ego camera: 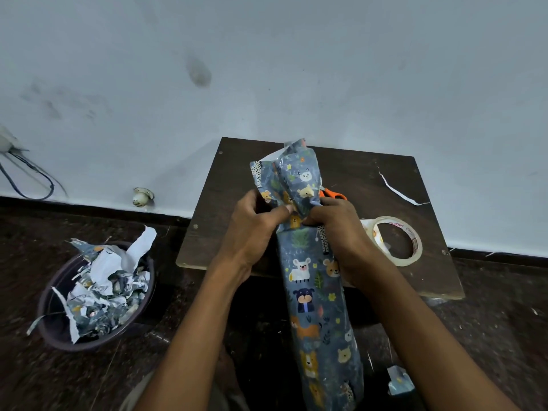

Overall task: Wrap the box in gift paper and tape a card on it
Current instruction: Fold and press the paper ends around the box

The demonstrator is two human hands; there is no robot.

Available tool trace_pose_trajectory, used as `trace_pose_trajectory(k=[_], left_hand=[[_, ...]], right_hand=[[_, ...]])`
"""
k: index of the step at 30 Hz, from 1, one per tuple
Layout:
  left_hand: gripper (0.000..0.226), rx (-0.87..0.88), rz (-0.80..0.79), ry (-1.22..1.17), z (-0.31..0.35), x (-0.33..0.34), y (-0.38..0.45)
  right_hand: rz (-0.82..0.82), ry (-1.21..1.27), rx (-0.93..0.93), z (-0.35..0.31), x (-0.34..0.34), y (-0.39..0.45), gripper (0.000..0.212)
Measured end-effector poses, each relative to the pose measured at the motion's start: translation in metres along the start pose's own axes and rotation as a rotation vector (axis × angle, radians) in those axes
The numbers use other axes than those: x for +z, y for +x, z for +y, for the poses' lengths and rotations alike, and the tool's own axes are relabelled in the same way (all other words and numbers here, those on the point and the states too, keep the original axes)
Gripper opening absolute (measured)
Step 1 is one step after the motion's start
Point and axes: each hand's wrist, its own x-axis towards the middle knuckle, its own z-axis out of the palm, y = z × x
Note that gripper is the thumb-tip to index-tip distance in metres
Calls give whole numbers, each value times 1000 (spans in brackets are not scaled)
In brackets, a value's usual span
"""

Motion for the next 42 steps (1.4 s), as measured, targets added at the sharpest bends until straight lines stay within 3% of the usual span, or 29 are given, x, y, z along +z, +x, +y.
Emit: trace_pose_trajectory(k=[3,5,8,11,14,18,25,30,32,35,39,42], left_hand=[[31,42,93,72,2,3,0],[10,61,162,67,4,5,0],[3,48,217,52,2,6,0],[19,16,254,-16,3,8,0],[7,-31,256,-124,5,9,1],[20,-16,270,-149,3,4,6],[42,154,306,-36,-3,-9,16],[57,389,301,269,1,-14,14],[58,424,314,281,-2,-14,15],[58,288,248,151,-2,-5,9],[47,19,2,-62,3,10,-4],[33,-35,-105,-98,0,11,-4]], right_hand=[[-20,-10,-13,1,1,0,43],[-35,-14,-15,2,1,0,34],[-37,-7,-22,2,-1,0,22],[-33,-1,-30,3,-1,1,21],[-45,16,-53,4,-2,2,29],[-79,15,-37,5,-7,2,34],[-212,26,-8,-2,-13,-1,31],[-271,58,-13,-5,-17,1,40],[-279,55,-23,-4,-18,0,40],[-210,65,-48,-1,-16,-2,35],[-96,127,-101,-2,-12,-3,25],[-87,124,-84,-6,-11,-6,26]])
